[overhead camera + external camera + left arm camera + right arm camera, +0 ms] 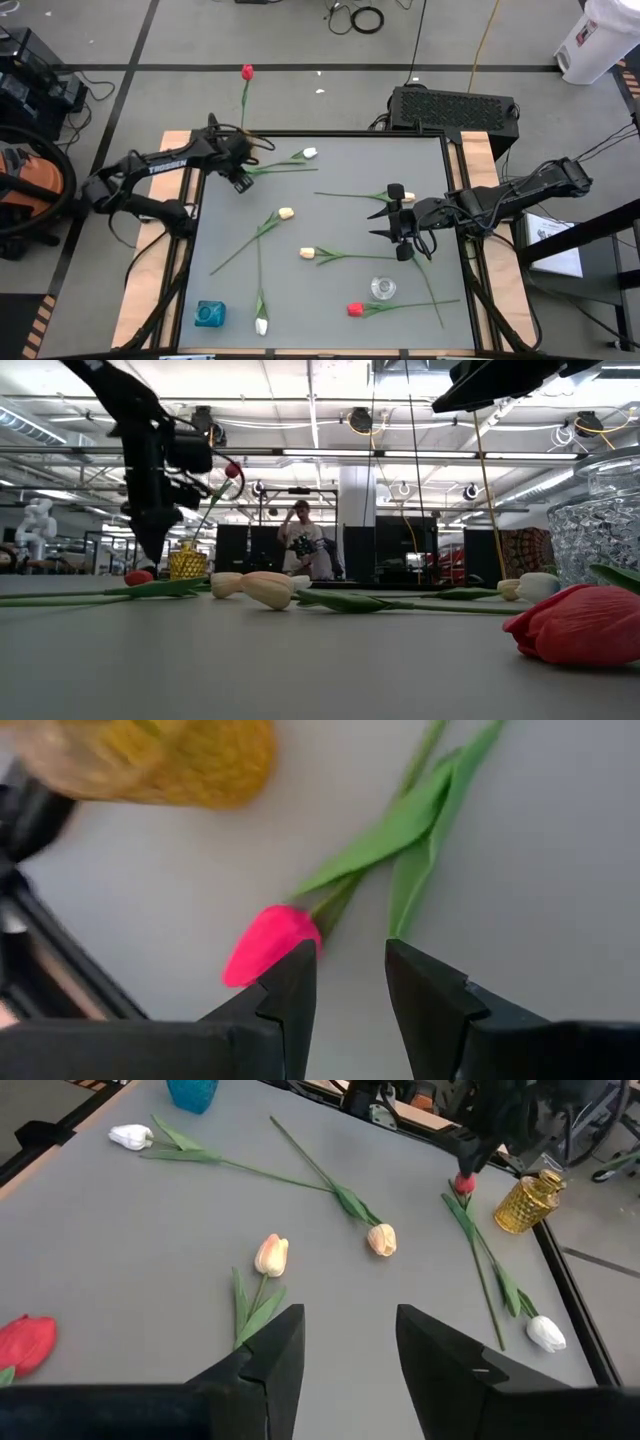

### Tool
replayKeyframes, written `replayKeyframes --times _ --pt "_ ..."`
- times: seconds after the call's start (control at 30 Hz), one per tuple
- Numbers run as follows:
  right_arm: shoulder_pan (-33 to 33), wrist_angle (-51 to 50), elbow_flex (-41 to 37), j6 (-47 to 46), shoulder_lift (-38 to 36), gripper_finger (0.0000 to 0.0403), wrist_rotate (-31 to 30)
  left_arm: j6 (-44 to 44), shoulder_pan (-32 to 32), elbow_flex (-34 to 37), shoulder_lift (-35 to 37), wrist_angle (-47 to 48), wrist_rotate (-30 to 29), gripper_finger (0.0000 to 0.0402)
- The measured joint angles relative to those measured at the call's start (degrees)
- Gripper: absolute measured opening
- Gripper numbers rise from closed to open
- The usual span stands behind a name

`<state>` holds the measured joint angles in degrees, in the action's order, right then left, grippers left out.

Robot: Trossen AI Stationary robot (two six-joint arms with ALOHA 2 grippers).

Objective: Sort flowers into vase by color
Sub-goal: Put the top red tulip into the yellow vase

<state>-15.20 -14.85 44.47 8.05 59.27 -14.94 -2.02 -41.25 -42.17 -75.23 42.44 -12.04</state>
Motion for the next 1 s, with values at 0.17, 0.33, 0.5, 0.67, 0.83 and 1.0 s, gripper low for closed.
replayKeyframes --times 0.17,0.33,0.5,0.67,0.83,1.0 --pt "0.0 0.0 0.0 -0.5 0.0 0.0151 0.0 -0.4 0.0 0.0 -4.3 0.0 0.3 0.0130" --pt "0.0 0.0 0.0 -0.5 0.0 0.0151 0.0 -1.7 0.0 0.0 -6.5 -0.5 -0.6 0.0130" --pt "0.0 0.0 0.0 -0.4 0.0 0.0151 0.0 -3.4 0.0 0.0 -6.9 -0.7 -2.6 0.0130" --pt "0.0 0.0 0.0 -0.4 0.0 0.0151 0.0 -3.4 0.0 -0.2 -6.8 -0.5 -2.9 0.0130" --pt "0.0 0.0 0.0 -0.4 0.0 0.0151 0.0 -4.7 0.5 -2.6 -6.8 0.1 -3.2 0.0130" --pt "0.0 0.0 0.0 -0.7 0.0 0.0151 0.0 -7.5 1.7 -5.3 -6.8 0.1 -2.9 0.0130"
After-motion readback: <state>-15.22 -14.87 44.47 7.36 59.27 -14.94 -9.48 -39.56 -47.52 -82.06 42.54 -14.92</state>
